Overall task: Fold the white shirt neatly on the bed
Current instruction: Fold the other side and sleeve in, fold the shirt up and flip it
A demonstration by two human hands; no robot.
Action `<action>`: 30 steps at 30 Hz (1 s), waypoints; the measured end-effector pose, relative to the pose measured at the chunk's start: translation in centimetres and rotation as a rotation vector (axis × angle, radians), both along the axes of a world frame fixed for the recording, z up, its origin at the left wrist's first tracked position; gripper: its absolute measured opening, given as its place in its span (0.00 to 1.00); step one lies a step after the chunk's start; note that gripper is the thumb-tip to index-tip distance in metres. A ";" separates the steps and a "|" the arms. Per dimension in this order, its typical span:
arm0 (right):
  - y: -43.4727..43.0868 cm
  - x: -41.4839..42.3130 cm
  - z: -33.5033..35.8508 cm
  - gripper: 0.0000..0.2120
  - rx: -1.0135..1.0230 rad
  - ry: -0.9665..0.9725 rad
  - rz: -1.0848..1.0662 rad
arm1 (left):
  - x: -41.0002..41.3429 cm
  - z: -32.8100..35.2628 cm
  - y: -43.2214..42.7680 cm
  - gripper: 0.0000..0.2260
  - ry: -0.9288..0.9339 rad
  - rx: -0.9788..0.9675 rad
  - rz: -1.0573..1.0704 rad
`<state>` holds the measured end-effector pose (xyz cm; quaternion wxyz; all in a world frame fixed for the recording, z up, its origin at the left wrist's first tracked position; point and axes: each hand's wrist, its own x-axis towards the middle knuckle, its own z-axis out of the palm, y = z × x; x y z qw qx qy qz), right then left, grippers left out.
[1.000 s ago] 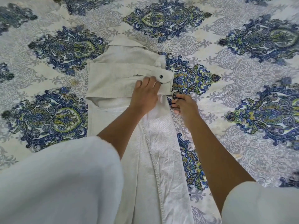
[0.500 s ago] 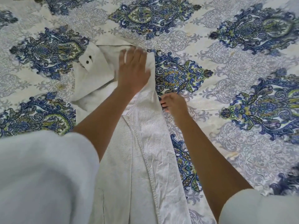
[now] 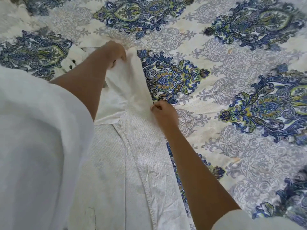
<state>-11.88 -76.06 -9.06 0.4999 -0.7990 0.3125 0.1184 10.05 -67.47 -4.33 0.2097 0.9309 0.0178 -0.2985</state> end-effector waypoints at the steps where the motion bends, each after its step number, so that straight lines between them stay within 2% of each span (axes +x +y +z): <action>1: 0.1 0.0 0.0 0.07 -0.002 0.003 -0.006 | 0.2 0.0 0.1 0.02 0.022 -0.022 0.026; 3: 0.3 0.0 -0.1 0.07 -0.002 0.009 -0.018 | -0.3 0.3 -0.4 0.05 0.028 -0.102 0.052; 5: 0.3 0.0 -0.1 0.08 -0.005 0.008 -0.017 | -0.6 0.6 -1.4 0.16 0.000 -0.143 -0.030; 6: 0.2 0.0 -0.2 0.08 0.001 0.003 -0.025 | -0.7 0.9 -2.0 0.19 -0.038 -0.094 -0.079; 7: 0.2 0.1 -0.2 0.07 0.015 -0.005 -0.041 | -0.8 1.2 -2.3 0.19 -0.090 -0.124 -0.051; 11: 0.1 0.0 -0.3 0.06 0.045 -0.004 -0.079 | 0.0 0.5 -0.8 0.17 -0.077 -0.110 -0.085; 14: 0.3 0.1 -0.5 0.06 -0.003 0.000 -0.059 | 0.1 -0.5 -0.2 0.15 -0.079 -0.272 0.024; 17: 0.5 0.1 -0.7 0.07 -0.056 0.017 -0.053 | -0.4 -0.8 -0.5 0.06 -0.124 -0.461 0.189; 20: 0.7 0.1 -0.8 0.07 -0.092 0.023 -0.038 | -1.2 -0.6 0.0 0.06 -0.167 -0.517 0.147; 22: 0.6 0.0 -0.7 0.07 -0.081 0.007 -0.029 | -1.3 0.4 0.8 0.13 -0.179 -0.405 0.039; 25: 0.2 0.2 -0.6 0.07 -0.029 0.000 -0.023 | -1.7 1.8 3.2 0.20 -0.104 -0.014 -0.276; 27: 0.1 0.5 -0.2 0.07 0.013 0.001 -0.030 | -1.9 1.6 4.8 0.15 -0.095 0.017 -0.335; 29: 0.3 0.9 0.1 0.08 0.011 0.022 -0.065 | -2.2 0.6 5.7 0.09 -0.193 0.085 -0.316; 30: 0.6 1.2 0.3 0.08 -0.012 0.046 -0.081 | -2.4 0.1 5.7 0.10 -0.244 0.137 -0.292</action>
